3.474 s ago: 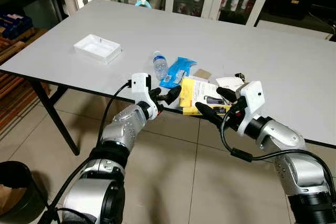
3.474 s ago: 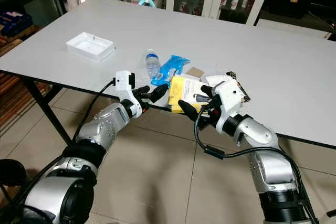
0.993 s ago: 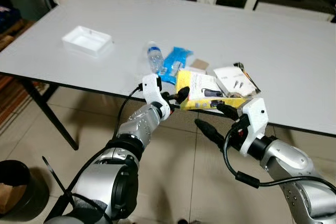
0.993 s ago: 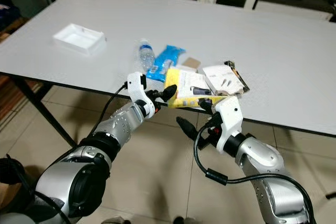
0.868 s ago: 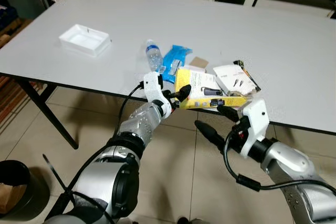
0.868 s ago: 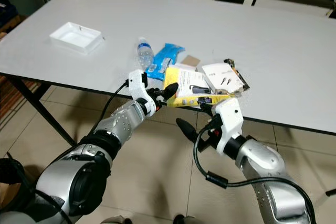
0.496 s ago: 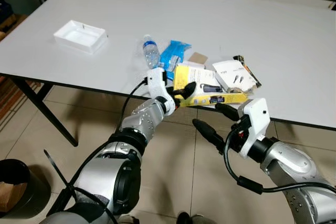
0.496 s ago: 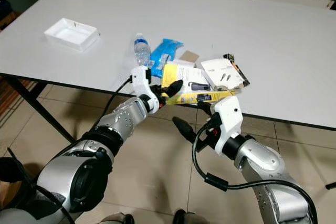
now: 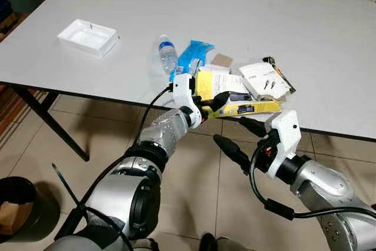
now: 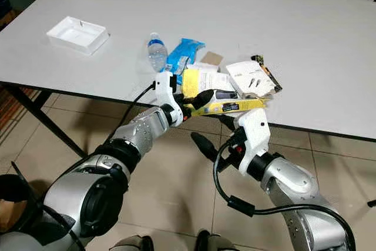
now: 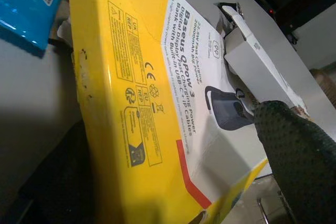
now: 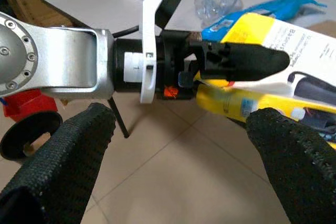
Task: Picking trash to rubbish bin
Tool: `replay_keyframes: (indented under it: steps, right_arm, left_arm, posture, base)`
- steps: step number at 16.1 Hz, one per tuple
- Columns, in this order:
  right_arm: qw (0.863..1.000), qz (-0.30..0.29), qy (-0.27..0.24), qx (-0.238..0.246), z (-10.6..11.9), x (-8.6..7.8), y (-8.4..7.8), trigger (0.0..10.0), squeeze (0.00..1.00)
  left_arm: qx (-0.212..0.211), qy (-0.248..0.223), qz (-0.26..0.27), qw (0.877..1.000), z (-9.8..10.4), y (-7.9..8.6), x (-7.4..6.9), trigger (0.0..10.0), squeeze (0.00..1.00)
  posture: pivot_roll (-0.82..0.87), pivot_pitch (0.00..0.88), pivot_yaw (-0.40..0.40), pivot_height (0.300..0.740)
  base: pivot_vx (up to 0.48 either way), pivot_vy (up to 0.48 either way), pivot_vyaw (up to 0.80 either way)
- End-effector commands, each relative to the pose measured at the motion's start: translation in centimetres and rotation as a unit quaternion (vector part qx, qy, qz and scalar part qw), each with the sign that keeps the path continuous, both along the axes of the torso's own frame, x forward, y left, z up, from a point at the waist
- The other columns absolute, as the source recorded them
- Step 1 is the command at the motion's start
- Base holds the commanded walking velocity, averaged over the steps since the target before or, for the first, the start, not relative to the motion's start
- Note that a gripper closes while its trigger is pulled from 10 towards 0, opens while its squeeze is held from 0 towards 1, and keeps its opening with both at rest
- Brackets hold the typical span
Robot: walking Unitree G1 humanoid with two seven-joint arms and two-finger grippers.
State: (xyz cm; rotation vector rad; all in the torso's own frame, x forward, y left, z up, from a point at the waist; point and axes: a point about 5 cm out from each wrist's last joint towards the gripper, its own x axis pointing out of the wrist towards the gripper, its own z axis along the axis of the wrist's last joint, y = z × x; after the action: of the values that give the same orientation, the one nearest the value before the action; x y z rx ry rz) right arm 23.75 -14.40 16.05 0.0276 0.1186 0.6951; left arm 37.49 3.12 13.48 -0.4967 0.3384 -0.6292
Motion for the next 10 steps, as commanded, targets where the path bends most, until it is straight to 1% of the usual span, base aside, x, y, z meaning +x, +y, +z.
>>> replay_keyframes:
  steps: [1, 10]
  right_arm:
    - [1.0, 0.005, 0.002, 0.004, 0.12, -0.45, 0.28, 10.0, 0.0]
    - [1.0, 0.002, 0.001, 0.007, 0.06, 0.1, 0.32, 10.0, 0.0]
  left_arm:
    - [0.014, 0.039, -0.013, 0.999, -1.65, -0.7, -0.87, 0.0, 0.0]
    - [0.014, 0.033, -0.009, 0.999, -1.49, -0.2, -0.66, 0.0, 0.0]
  posture:
    - [-0.2, 0.204, -0.025, 0.74]
    - [-0.19, 0.183, -0.024, 0.74]
  base:
    - [0.0, 0.0, 0.0]
    - [0.0, 0.0, 0.0]
